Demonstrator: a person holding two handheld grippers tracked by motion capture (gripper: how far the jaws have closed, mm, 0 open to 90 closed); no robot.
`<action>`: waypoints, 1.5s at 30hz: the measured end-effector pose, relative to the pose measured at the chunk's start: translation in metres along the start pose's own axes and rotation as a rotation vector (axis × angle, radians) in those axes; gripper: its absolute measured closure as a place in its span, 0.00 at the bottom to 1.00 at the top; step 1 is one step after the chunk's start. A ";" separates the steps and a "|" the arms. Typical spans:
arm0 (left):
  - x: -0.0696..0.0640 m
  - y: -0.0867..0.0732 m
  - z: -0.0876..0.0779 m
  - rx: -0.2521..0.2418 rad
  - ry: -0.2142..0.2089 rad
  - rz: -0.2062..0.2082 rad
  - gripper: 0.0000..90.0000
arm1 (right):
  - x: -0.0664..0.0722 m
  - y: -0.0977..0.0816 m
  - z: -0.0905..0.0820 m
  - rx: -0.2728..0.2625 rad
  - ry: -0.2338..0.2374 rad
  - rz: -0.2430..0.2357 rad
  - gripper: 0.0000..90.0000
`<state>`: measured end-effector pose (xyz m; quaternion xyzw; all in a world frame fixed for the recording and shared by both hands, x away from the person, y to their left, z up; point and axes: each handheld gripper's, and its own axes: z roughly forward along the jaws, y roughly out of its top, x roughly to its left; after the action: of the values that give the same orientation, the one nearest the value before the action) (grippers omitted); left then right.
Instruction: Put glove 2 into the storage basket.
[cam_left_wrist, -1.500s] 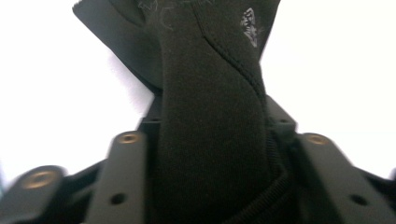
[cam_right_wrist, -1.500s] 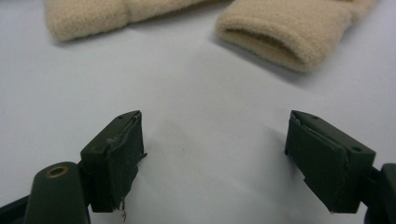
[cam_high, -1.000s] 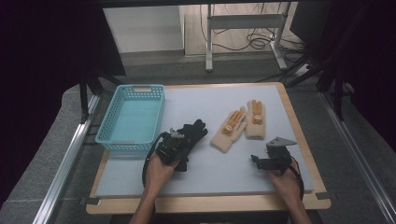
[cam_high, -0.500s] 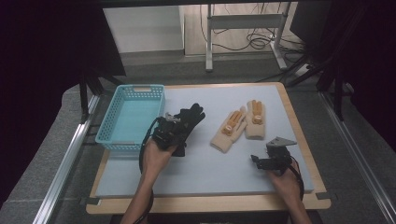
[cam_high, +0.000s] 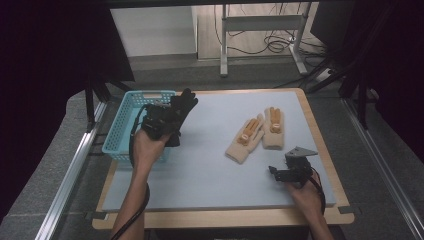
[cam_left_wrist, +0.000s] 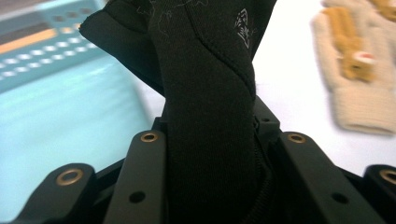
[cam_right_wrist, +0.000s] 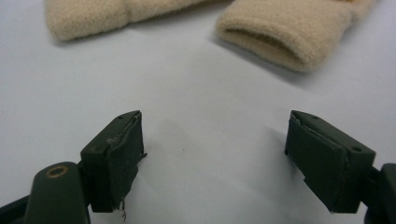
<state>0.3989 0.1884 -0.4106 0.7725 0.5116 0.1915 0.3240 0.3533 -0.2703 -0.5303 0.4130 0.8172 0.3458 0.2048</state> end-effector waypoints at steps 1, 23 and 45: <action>0.005 0.000 -0.001 0.003 0.007 -0.005 0.74 | 0.000 0.000 0.000 0.000 0.000 0.000 0.21; 0.119 -0.025 0.034 0.197 0.186 -0.161 0.74 | 0.000 0.000 0.000 0.000 0.000 0.000 0.21; 0.153 -0.042 0.086 0.385 0.251 -0.178 0.51 | 0.000 0.000 0.000 -0.001 0.001 -0.001 0.21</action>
<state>0.4862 0.3134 -0.5067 0.7421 0.6408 0.1556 0.1201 0.3534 -0.2704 -0.5303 0.4125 0.8173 0.3463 0.2046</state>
